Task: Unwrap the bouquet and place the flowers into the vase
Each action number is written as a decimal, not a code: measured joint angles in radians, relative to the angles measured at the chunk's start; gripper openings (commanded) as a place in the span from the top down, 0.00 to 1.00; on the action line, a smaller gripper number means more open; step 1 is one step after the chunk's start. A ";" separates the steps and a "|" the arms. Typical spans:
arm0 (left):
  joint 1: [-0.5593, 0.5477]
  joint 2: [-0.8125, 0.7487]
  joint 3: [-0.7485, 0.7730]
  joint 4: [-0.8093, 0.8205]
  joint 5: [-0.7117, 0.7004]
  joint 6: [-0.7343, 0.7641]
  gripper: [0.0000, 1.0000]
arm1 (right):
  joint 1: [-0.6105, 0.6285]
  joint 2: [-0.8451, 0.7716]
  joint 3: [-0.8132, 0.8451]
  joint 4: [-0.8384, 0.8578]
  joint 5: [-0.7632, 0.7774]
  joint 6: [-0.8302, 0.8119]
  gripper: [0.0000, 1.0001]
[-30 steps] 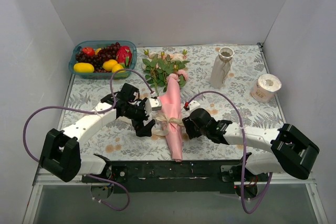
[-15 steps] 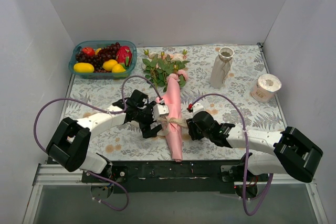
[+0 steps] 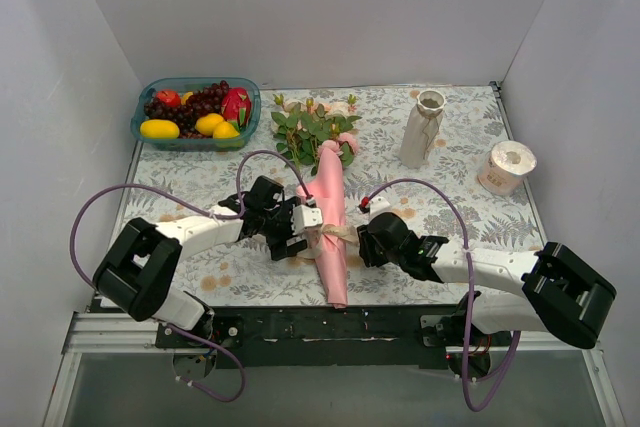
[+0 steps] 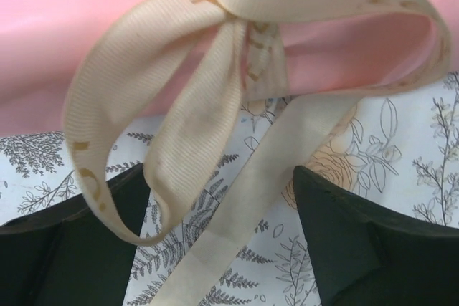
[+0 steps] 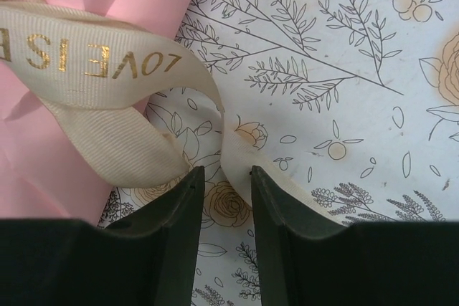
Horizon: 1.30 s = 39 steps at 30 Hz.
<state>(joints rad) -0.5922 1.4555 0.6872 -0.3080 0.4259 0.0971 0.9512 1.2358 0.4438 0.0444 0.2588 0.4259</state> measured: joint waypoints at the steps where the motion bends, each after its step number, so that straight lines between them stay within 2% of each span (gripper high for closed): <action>1: 0.000 0.005 -0.001 0.015 -0.001 0.000 0.42 | 0.000 0.000 0.000 0.000 -0.002 0.003 0.61; 2: 0.000 0.010 -0.001 0.029 -0.002 -0.002 0.51 | 0.000 0.000 0.000 0.000 -0.003 0.006 0.62; 3: 0.000 0.017 0.000 0.045 -0.002 -0.001 0.68 | 0.000 0.000 0.000 0.000 -0.004 0.009 0.62; 6: -0.002 0.034 -0.002 0.093 -0.021 0.009 0.87 | 0.002 -0.001 0.000 -0.001 -0.007 0.016 0.64; 7: -0.003 0.037 -0.004 0.110 -0.029 0.014 0.99 | 0.003 -0.003 0.000 -0.003 -0.008 0.017 0.64; 13: -0.005 0.033 -0.010 0.135 -0.099 0.025 1.00 | 0.011 -0.051 0.000 -0.028 -0.007 0.021 0.73; 16: 0.013 0.009 0.000 0.066 -0.130 0.019 1.00 | 0.011 -0.086 0.000 -0.046 0.000 0.020 0.83; 17: 0.029 -0.005 0.008 0.019 -0.135 0.016 1.00 | 0.011 -0.101 0.000 -0.055 0.005 0.019 0.91; 19: 0.063 -0.030 0.036 -0.061 -0.138 0.010 1.00 | 0.011 -0.131 0.006 -0.087 0.023 0.019 0.98; 27: 0.209 -0.194 0.228 -0.268 -0.127 -0.018 1.00 | 0.011 -0.246 0.087 -0.216 0.154 0.016 0.99; 28: 0.216 -0.208 0.239 -0.282 -0.127 -0.023 1.00 | 0.011 -0.256 0.092 -0.222 0.161 0.013 0.85; 31: 0.218 -0.232 0.245 -0.319 -0.123 -0.036 1.00 | 0.011 -0.264 0.092 -0.216 0.144 -0.004 0.54; 32: 0.218 -0.230 0.245 -0.332 -0.122 -0.042 1.00 | 0.011 -0.254 0.092 -0.205 0.128 -0.011 0.47; 34: 0.218 -0.221 0.242 -0.346 -0.122 -0.053 1.00 | 0.022 -0.213 0.092 -0.173 0.098 -0.030 0.38; 39: 0.218 -0.206 0.220 -0.348 -0.122 -0.068 1.00 | 0.148 -0.032 0.134 -0.087 0.079 -0.109 0.34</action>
<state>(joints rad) -0.3744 1.2491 0.9077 -0.6559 0.3035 0.0288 1.0992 1.2037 0.5774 -0.0422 0.3378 0.3172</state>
